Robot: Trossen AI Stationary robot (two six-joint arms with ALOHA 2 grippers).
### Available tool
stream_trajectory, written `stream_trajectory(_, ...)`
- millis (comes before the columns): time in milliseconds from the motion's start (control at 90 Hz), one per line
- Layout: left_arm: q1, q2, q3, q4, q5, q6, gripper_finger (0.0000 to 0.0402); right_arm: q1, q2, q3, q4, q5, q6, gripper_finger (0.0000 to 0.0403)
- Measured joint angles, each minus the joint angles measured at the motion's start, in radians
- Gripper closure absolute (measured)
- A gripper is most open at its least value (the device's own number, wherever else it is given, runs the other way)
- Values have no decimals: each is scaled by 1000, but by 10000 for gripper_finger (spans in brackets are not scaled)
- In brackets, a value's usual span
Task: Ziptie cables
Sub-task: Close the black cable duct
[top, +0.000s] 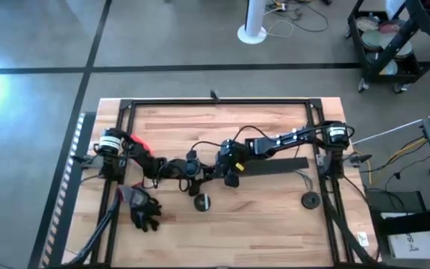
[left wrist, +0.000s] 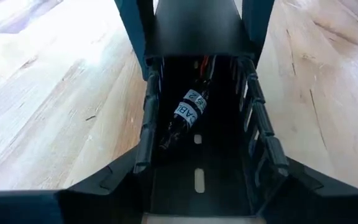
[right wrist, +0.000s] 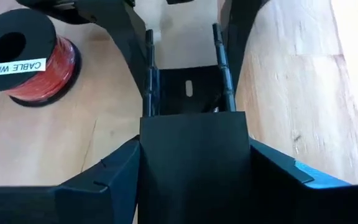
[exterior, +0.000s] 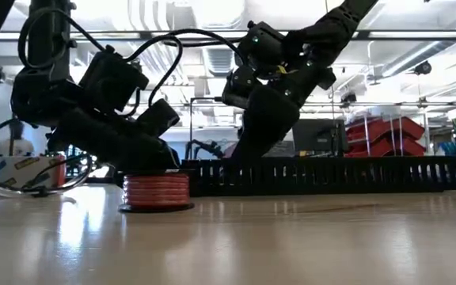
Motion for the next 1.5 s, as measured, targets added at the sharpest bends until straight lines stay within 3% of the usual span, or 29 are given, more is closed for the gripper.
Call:
stream_trajectory(789,30,3,-19,52,16,13,179,9,12,44,-87,-56,-96,180)
stream_trajectory(1000,40,3,-19,55,24,12,179,15,12,46,-103,-100,-124,164)
stream_trajectory(1500,45,3,9,59,57,25,178,22,25,54,-43,-15,-46,176)
